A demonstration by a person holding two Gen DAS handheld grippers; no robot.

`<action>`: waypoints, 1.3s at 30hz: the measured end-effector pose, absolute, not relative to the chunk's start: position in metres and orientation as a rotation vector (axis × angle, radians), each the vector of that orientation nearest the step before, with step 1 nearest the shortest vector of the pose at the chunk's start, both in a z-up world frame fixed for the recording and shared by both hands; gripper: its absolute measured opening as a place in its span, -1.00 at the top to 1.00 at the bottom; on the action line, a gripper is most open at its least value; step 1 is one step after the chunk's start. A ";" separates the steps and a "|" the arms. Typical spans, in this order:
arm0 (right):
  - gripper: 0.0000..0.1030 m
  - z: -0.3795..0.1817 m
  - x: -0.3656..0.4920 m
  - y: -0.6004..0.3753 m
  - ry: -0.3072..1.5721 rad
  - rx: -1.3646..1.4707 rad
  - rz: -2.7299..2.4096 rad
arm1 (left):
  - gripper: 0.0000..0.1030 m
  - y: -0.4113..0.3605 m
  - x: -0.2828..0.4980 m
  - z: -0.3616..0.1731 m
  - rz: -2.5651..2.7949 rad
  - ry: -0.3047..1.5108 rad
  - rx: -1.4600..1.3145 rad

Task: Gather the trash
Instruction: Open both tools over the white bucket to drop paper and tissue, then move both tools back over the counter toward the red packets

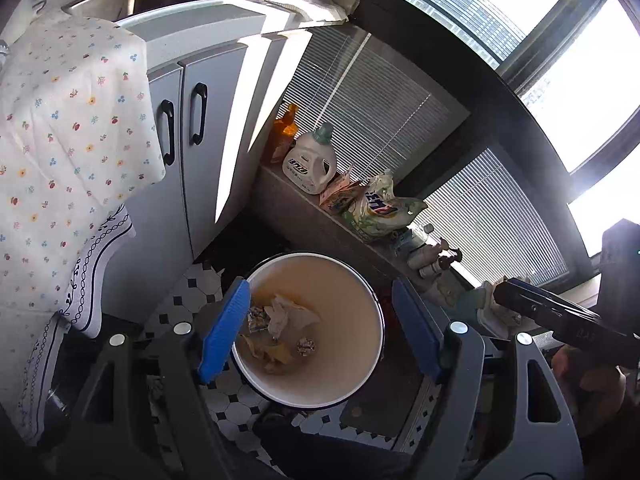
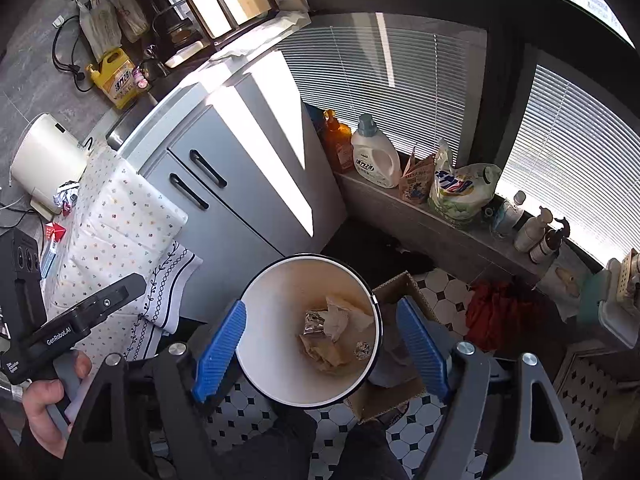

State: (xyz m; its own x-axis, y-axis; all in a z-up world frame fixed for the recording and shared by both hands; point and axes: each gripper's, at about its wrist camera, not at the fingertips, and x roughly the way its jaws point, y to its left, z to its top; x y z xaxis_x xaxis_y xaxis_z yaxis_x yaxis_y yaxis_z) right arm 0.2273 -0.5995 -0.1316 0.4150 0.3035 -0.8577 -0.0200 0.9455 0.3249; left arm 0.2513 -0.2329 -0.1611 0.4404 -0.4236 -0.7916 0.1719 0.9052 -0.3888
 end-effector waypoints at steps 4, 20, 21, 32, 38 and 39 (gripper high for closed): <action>-0.71 -0.118 0.233 -0.566 1.091 0.267 0.243 | -0.53 -0.191 0.250 -0.148 -0.298 1.020 -0.285; -0.85 -0.079 0.260 -0.418 0.979 0.231 0.386 | -0.78 -0.027 0.231 -0.112 -0.048 0.899 -0.336; -0.85 -0.078 0.260 -0.408 0.976 0.227 0.397 | -0.78 -0.017 0.230 -0.111 -0.038 0.894 -0.339; -0.85 -0.067 0.262 -0.314 0.936 0.189 0.459 | -0.78 0.092 0.225 -0.098 0.062 0.833 -0.375; -0.85 -0.059 0.263 -0.274 0.893 0.188 0.459 | -0.78 0.143 0.228 -0.093 0.088 0.803 -0.363; -0.85 -0.058 0.263 -0.268 0.885 0.184 0.459 | -0.78 0.151 0.229 -0.092 0.093 0.798 -0.363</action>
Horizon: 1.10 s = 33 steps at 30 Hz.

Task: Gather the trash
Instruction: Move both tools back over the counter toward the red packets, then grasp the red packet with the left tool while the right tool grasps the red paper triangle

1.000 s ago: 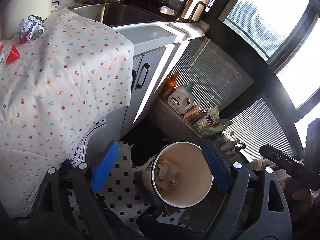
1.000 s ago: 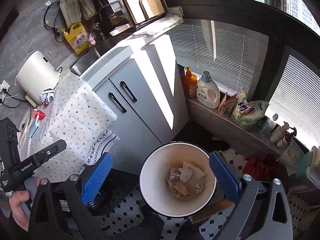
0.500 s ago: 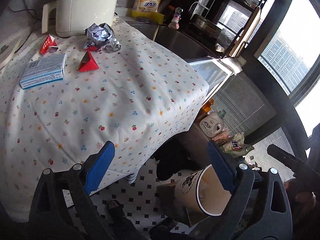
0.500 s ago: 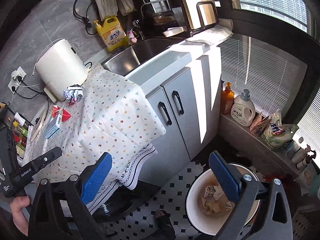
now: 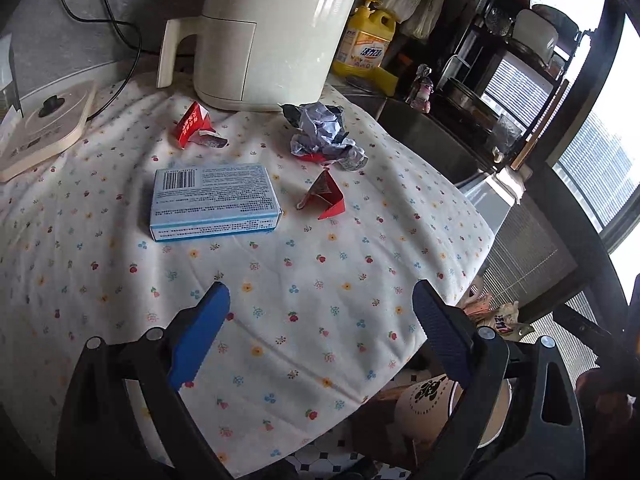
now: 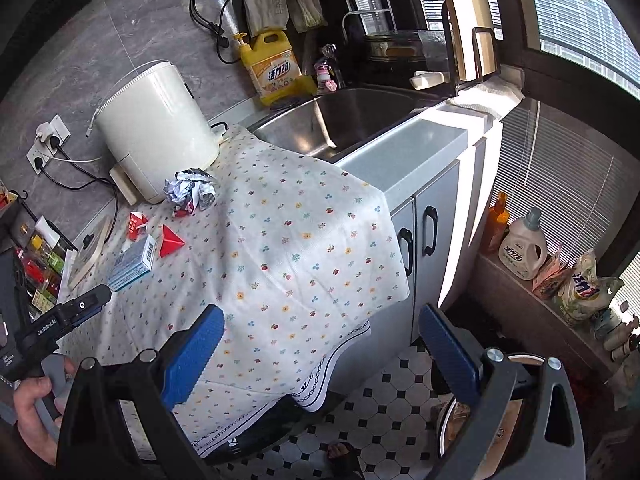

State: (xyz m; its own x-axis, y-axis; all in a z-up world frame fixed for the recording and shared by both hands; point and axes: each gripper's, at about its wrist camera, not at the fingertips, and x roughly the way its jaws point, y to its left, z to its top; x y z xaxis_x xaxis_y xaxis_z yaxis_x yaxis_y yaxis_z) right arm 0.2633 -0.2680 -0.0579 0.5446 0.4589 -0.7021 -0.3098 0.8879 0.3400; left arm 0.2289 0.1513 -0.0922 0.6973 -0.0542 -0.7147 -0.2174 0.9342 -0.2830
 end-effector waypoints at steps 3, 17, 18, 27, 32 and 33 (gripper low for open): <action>-0.85 -0.056 0.265 -0.252 0.865 0.175 0.458 | -0.78 0.177 0.235 -0.088 0.107 0.775 -0.369; -0.85 -0.036 0.290 -0.194 0.805 0.129 0.486 | -0.67 0.257 0.275 -0.081 0.137 0.734 -0.375; -0.85 -0.035 0.293 -0.190 0.803 0.130 0.490 | -0.65 0.262 0.278 -0.081 0.139 0.735 -0.376; -0.66 -0.031 0.319 -0.148 0.842 0.117 0.534 | -0.13 0.299 0.317 -0.095 0.165 0.775 -0.387; -0.63 -0.033 0.323 -0.138 0.858 0.114 0.536 | 0.14 0.311 0.343 -0.105 0.173 0.802 -0.379; -0.62 -0.034 0.324 -0.137 0.863 0.110 0.537 | 0.16 0.312 0.348 -0.107 0.178 0.806 -0.377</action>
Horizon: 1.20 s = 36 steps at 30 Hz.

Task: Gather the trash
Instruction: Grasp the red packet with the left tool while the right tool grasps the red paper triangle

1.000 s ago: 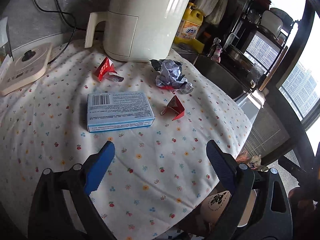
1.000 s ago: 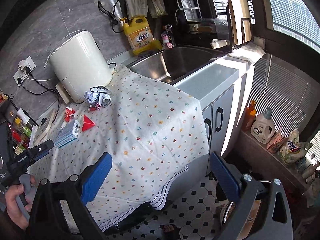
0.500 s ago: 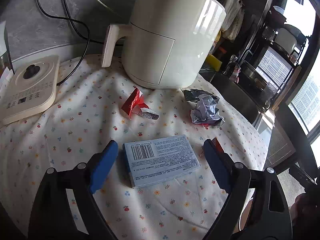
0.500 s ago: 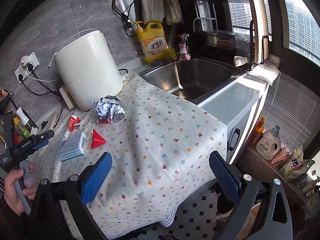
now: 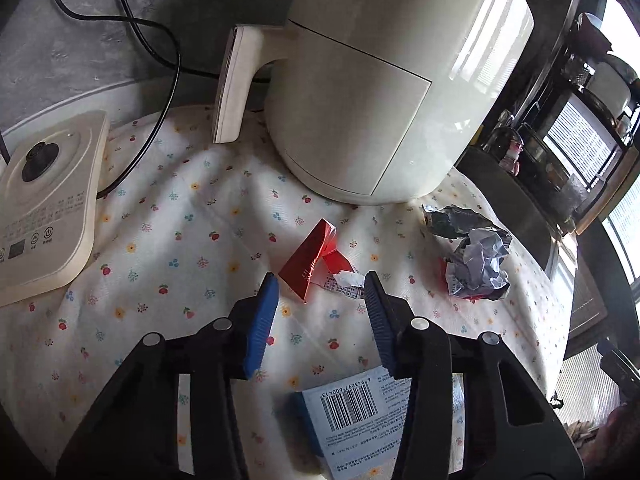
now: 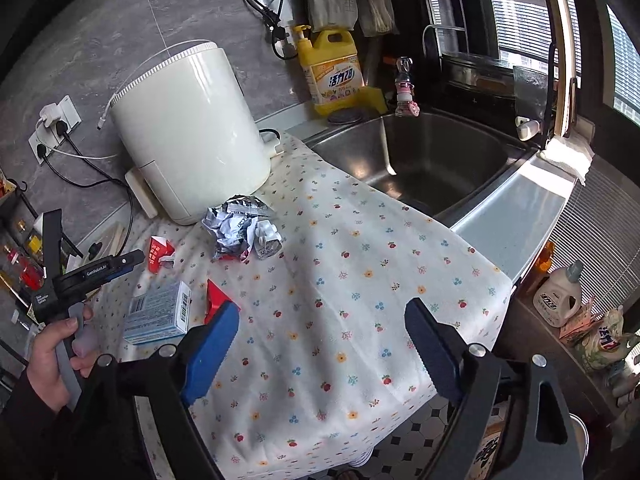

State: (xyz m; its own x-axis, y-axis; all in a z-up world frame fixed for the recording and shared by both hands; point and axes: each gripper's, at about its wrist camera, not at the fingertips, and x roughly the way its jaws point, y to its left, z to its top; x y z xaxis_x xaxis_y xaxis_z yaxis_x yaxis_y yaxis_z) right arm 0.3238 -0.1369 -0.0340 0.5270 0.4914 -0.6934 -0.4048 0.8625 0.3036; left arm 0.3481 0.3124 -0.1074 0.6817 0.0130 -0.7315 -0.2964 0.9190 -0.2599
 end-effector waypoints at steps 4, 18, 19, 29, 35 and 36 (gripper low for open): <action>-0.58 -0.038 0.326 -0.134 0.884 0.104 0.531 | 0.26 0.317 0.365 -0.115 0.200 0.822 -0.367; -0.52 -0.042 0.332 -0.118 0.909 0.118 0.586 | 0.66 0.322 0.367 -0.123 0.259 0.836 -0.343; -0.49 -0.044 0.333 -0.113 0.916 0.117 0.601 | 0.66 0.322 0.360 -0.120 0.264 0.826 -0.346; -0.37 -0.057 0.339 -0.051 0.959 0.083 0.761 | 0.66 0.331 0.273 -0.103 0.346 0.781 -0.399; -0.30 -0.075 0.350 -0.009 1.000 0.032 0.834 | 0.66 0.331 0.220 -0.096 0.411 0.773 -0.422; -0.07 -0.080 0.352 -0.004 1.017 0.021 0.830 | 0.66 0.329 0.212 -0.096 0.421 0.775 -0.424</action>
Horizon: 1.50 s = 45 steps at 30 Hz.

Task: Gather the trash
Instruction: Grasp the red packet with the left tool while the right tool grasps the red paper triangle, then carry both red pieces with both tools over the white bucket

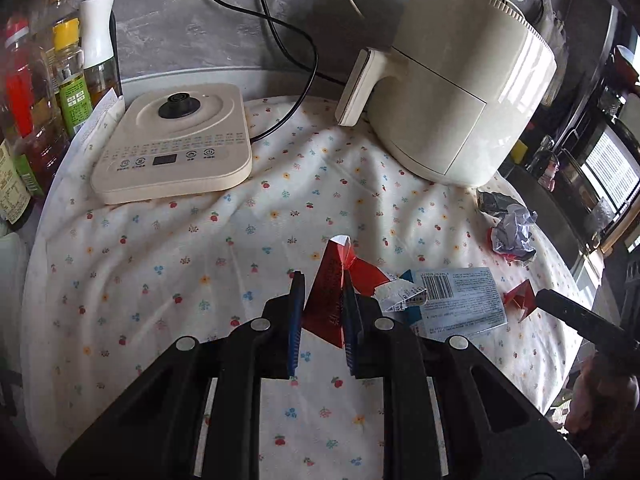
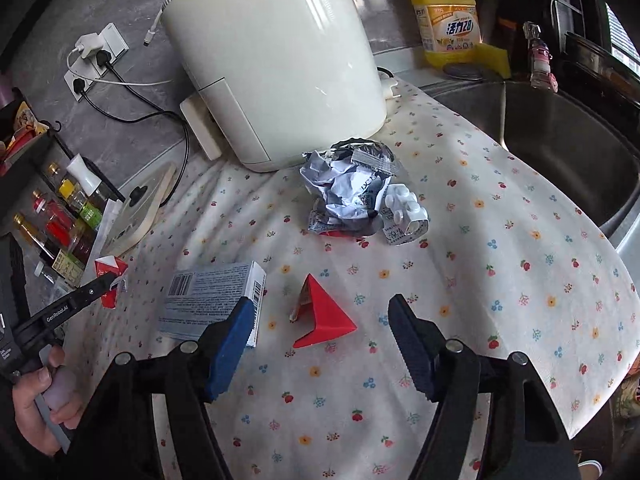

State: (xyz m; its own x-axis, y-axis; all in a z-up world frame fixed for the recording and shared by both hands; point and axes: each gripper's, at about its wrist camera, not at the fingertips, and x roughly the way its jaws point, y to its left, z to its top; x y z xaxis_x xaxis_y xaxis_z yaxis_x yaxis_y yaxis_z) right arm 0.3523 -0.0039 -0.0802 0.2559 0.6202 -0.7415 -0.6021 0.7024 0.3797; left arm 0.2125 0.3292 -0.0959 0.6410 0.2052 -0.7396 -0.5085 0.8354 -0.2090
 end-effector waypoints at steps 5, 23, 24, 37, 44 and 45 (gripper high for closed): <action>0.91 -0.077 0.350 -0.007 1.032 0.009 0.846 | 0.66 0.316 0.182 -0.090 0.449 0.775 -0.428; 0.91 -0.045 0.317 -0.187 0.997 0.128 0.749 | 0.65 0.180 0.223 -0.071 0.231 0.770 -0.371; 0.91 -0.044 0.316 -0.199 0.993 0.130 0.733 | 0.65 0.171 0.227 -0.071 0.215 0.773 -0.368; 0.90 -0.049 0.303 -0.339 0.990 0.199 0.546 | 0.65 0.049 0.275 -0.077 -0.007 0.819 -0.306; 0.89 -0.067 0.290 -0.394 1.022 0.227 0.460 | 0.65 -0.007 0.287 -0.084 -0.103 0.854 -0.273; 0.89 -0.069 0.288 -0.401 1.026 0.232 0.447 | 0.65 -0.015 0.288 -0.085 -0.115 0.860 -0.270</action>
